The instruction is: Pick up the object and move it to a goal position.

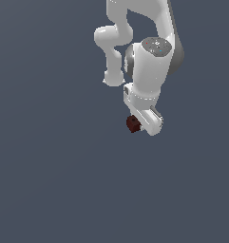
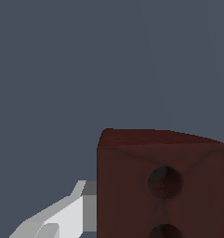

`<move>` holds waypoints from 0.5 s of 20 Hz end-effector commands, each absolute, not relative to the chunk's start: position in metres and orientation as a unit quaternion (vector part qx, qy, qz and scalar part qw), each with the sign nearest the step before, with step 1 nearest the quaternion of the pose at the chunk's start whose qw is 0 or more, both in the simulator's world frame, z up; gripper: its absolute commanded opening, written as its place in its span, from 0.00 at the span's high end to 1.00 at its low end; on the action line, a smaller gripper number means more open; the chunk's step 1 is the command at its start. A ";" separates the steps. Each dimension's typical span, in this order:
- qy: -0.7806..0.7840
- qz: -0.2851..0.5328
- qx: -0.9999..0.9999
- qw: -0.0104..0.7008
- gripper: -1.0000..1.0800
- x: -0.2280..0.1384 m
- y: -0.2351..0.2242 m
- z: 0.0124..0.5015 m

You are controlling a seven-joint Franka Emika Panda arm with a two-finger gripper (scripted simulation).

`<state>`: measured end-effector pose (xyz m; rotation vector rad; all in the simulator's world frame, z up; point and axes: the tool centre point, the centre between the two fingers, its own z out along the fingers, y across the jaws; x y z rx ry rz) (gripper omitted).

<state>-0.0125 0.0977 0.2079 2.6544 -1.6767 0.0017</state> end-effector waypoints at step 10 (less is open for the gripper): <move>-0.534 0.001 0.846 0.001 1.00 0.028 0.102 0.308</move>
